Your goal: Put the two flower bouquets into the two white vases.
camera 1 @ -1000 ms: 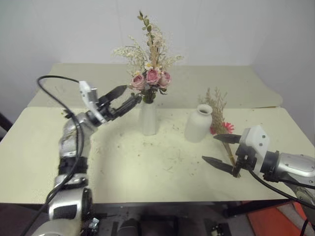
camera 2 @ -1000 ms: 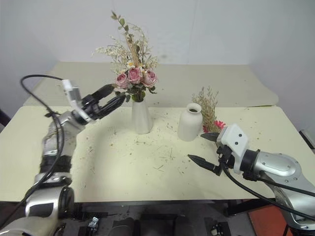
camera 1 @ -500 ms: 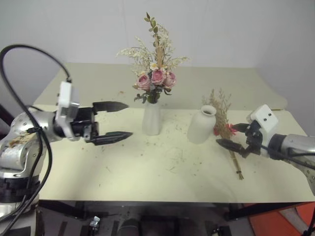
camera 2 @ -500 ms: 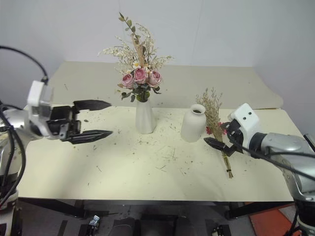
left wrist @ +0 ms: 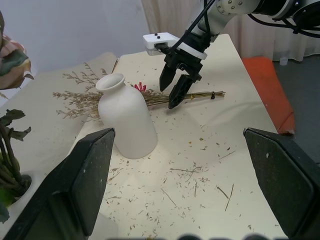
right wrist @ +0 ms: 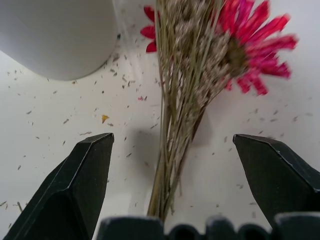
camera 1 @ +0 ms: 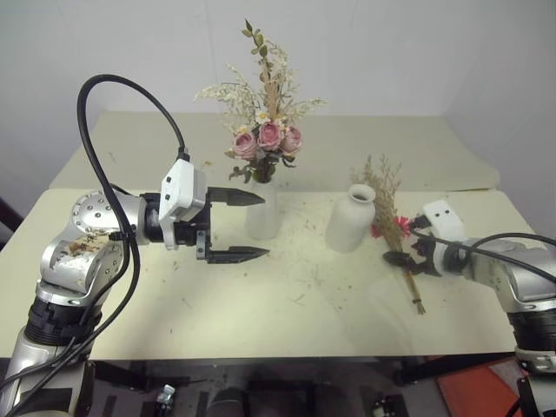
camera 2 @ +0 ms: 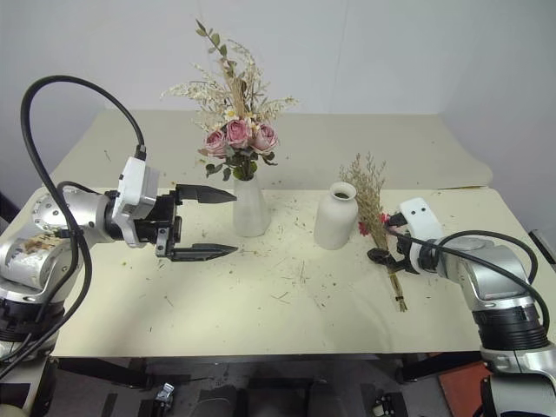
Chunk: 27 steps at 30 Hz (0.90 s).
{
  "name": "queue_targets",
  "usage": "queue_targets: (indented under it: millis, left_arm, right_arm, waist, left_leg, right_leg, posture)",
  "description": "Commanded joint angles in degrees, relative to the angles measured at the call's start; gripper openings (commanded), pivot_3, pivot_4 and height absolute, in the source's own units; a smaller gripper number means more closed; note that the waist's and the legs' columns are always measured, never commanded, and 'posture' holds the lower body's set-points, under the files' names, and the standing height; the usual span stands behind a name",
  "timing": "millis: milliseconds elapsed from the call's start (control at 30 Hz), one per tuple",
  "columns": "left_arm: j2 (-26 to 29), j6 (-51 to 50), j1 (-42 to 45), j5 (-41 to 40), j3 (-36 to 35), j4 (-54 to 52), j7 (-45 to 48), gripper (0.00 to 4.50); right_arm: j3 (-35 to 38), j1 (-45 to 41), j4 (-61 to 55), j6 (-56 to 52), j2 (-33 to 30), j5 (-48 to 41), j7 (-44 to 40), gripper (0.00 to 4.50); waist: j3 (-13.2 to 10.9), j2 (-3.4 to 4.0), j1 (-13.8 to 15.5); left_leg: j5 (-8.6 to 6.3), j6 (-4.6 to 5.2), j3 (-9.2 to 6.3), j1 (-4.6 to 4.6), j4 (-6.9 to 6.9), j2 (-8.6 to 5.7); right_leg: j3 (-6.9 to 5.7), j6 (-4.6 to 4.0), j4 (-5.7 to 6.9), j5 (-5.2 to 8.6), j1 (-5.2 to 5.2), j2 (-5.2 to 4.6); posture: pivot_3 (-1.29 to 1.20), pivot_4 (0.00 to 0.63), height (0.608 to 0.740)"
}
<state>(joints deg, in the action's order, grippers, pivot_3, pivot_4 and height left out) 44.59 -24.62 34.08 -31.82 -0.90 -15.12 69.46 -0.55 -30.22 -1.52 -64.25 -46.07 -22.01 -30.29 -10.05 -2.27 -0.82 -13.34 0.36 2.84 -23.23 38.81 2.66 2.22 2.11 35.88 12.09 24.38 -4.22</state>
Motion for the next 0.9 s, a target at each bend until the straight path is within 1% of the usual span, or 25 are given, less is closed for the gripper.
queue_targets:
  millis: [33,133,333,400,533,567,633,700,733,800,900]
  left_arm:
    - [0.32,1.32,-0.28,0.03,-0.49,-1.56,0.11,4.5]
    - [0.52,1.71,-1.08,0.62,-0.48,-1.98,-0.25,4.5]
    - [0.51,1.99,-1.73,1.01,-0.5,-2.32,-0.37,4.5]
    - [0.76,2.48,-1.9,1.46,-0.45,-2.19,-0.06,4.5]
    - [0.76,2.66,-1.5,1.74,-0.62,-1.6,-0.08,4.5]
    - [0.73,2.67,-1.38,1.7,-0.71,-1.49,-0.13,4.5]
    - [0.69,2.79,-1.22,1.64,-0.87,-1.26,-0.21,4.5]
    - [0.74,3.05,-1.22,1.62,-0.94,-1.01,-0.17,4.5]
    - [0.78,3.11,-1.22,1.56,-1.0,-0.91,-0.18,4.5]
    - [0.73,2.9,-1.3,1.23,-1.35,-0.92,-0.51,4.5]
    - [0.67,2.85,-1.32,0.99,-1.64,-0.49,-0.66,4.5]
  right_arm:
    - [0.23,-1.51,0.38,-0.28,0.11,1.28,0.13,3.89]
    - [-0.12,-2.02,1.38,-0.82,0.29,1.71,0.07,2.88]
    - [-1.0,-2.76,4.01,-0.9,0.42,3.01,0.33,0.63]
    - [-0.81,-2.78,4.27,-0.81,0.65,3.74,1.18,0.01]
    - [1.97,-3.78,4.8,0.22,2.05,5.17,4.25,0.01]
    - [3.75,-4.32,4.88,3.32,3.05,6.89,7.73,0.01]
    - [7.29,-4.78,3.72,13.52,5.29,10.22,14.23,0.01]
    - [10.38,-5.28,2.77,21.17,7.84,11.41,17.92,0.01]
    - [11.88,-5.49,2.21,27.66,9.5,12.03,19.64,0.01]
    - [15.78,-7.97,0.17,36.41,13.37,10.44,22.37,0.01]
    - [21.85,-12.52,-2.26,39.55,18.42,4.0,23.36,0.01]
  waist:
    - [0.0,0.0,-0.01]
    - [0.0,0.0,-0.04]
    - [0.0,0.0,0.0]
    - [0.0,0.0,-0.01]
    - [0.0,0.0,-0.1]
    - [0.0,0.0,-0.09]
    - [0.0,0.01,-0.05]
    - [0.0,0.01,-0.07]
    - [0.0,0.01,-0.08]
    - [0.0,0.01,-0.18]
    - [-0.02,0.04,-0.6]
  left_leg:
    - [0.0,0.0,0.0,0.0,0.0,0.0]
    - [0.0,0.0,0.0,0.01,0.0,0.0]
    - [0.0,0.0,0.0,0.0,0.0,0.0]
    - [0.0,0.0,0.0,0.01,0.0,0.0]
    - [0.0,0.0,0.0,0.01,0.0,0.01]
    - [0.0,0.0,0.01,0.01,0.0,0.0]
    - [0.0,0.0,0.01,0.01,0.0,0.0]
    - [0.0,0.0,0.03,-0.03,-0.02,-0.01]
    - [0.0,0.0,0.03,-0.05,-0.03,-0.01]
    - [0.0,0.0,0.02,-0.07,-0.04,0.01]
    - [0.0,0.0,0.03,-0.05,-0.05,0.03]
  right_leg:
    - [0.0,0.0,0.0,0.0,0.0,0.0]
    - [0.0,0.0,0.0,0.0,0.0,0.0]
    - [0.0,0.0,0.0,0.0,0.0,0.0]
    - [0.0,0.0,0.0,0.0,0.0,0.0]
    - [0.0,0.0,0.0,0.0,0.0,0.01]
    - [0.01,0.0,0.0,0.0,0.0,0.0]
    - [0.0,0.0,0.01,0.0,0.0,0.0]
    - [0.02,0.01,0.02,0.0,0.07,-0.01]
    - [0.03,0.01,0.02,0.0,0.11,0.0]
    - [0.03,0.01,0.01,0.0,0.12,0.01]
    - [0.08,0.01,0.08,-0.01,0.15,0.04]
  posture:
    - [0.0,0.15,0.74]
    - [0.0,0.15,0.74]
    - [0.0,0.15,0.74]
    - [0.0,0.15,0.74]
    - [0.0,0.15,0.74]
    - [0.0,0.15,0.74]
    - [0.0,0.15,0.74]
    - [0.0,0.15,0.74]
    - [0.0,0.15,0.74]
    - [0.0,0.15,0.74]
    - [0.0,0.15,0.74]
